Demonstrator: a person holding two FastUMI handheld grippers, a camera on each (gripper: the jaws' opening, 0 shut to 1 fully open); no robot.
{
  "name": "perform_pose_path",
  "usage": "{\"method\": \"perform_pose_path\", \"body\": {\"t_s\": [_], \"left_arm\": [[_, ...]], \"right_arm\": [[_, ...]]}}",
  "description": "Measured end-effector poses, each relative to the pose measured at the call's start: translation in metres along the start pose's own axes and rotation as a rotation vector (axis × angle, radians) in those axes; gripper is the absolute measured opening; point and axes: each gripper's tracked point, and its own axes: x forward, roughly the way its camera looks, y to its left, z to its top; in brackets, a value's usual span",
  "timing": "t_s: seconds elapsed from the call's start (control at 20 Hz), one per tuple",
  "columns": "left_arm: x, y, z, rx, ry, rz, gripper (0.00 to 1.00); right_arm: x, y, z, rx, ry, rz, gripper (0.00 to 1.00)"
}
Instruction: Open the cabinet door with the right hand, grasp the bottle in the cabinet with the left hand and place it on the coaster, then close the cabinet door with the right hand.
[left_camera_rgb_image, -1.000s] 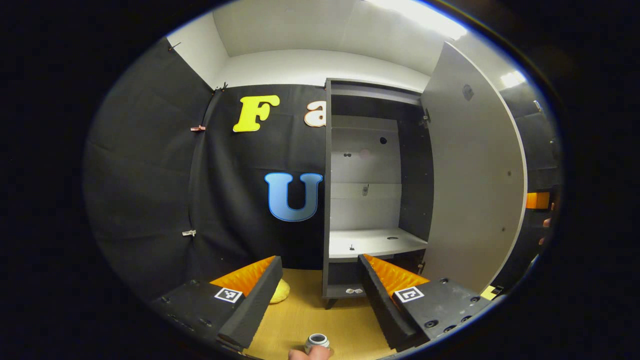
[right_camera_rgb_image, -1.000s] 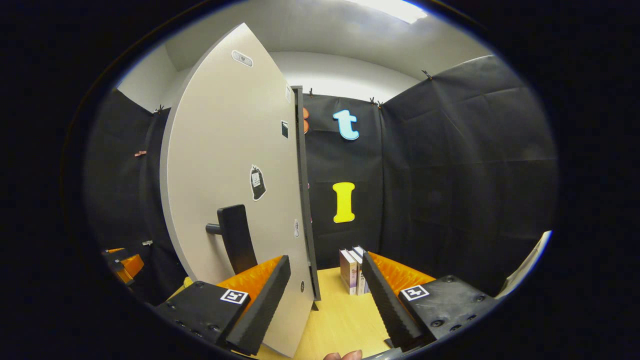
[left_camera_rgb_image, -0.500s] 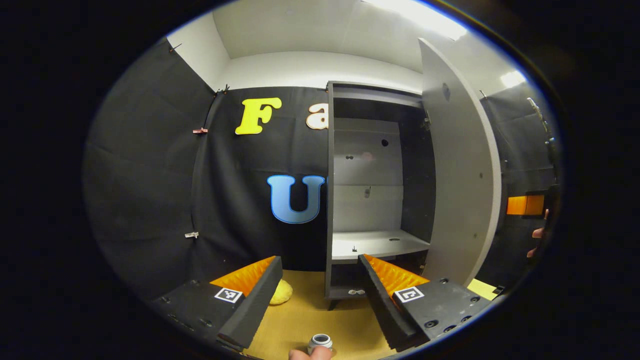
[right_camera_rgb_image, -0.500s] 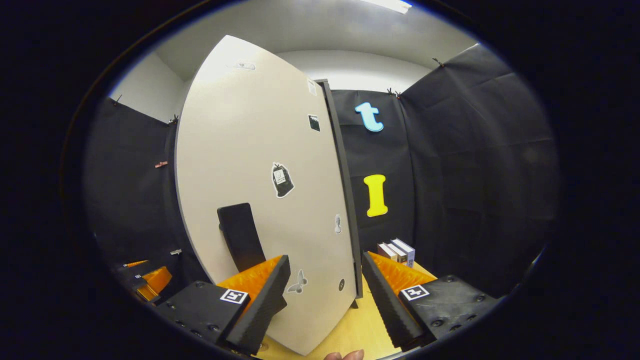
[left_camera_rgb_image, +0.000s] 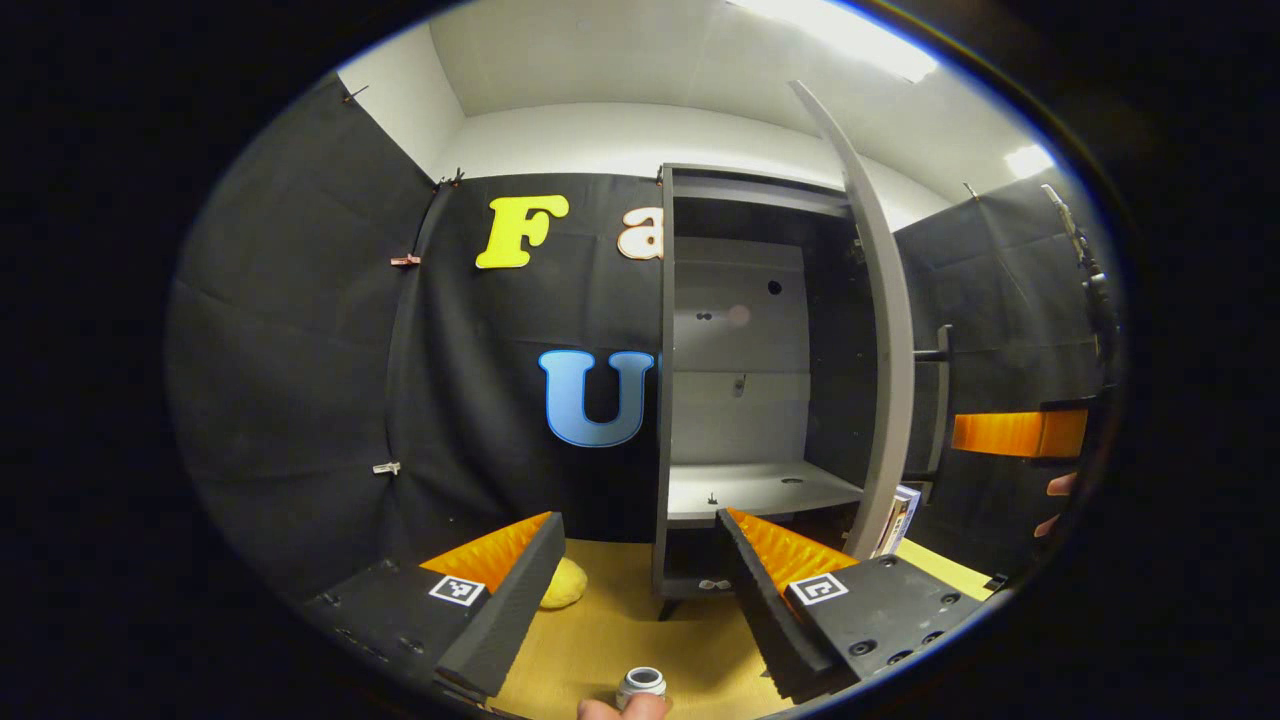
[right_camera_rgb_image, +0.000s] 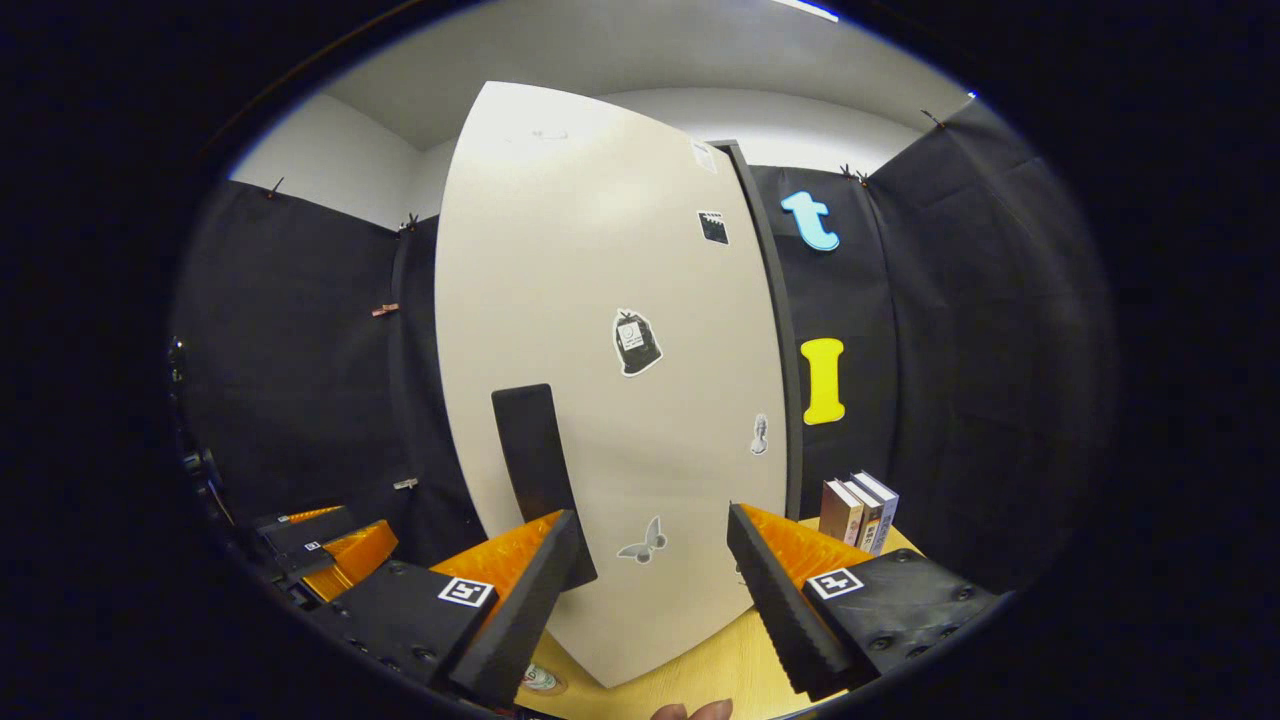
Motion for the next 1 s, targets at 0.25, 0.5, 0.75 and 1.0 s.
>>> {"method": "perform_pose_path", "body": {"t_s": [0.25, 0.5, 0.75, 1.0], "left_arm": [[0.000, 0.003, 0.002, -0.001, -0.005, 0.003, 0.94], [0.001, 0.002, 0.003, -0.002, -0.001, 0.003, 0.95], [0.004, -0.005, 0.005, -0.004, 0.003, -0.004, 0.94], [0.010, -0.011, 0.004, 0.008, 0.023, 0.003, 0.94]], "right_arm": [[0.001, -0.002, 0.000, -0.004, 0.003, 0.001, 0.97], [-0.001, -0.017, 0.002, -0.061, -0.004, -0.051, 0.98], [-0.003, -0.026, 0.003, -0.092, -0.006, -0.080, 0.97], [-0.007, -0.032, 0.002, -0.105, -0.012, -0.115, 0.98]]}}
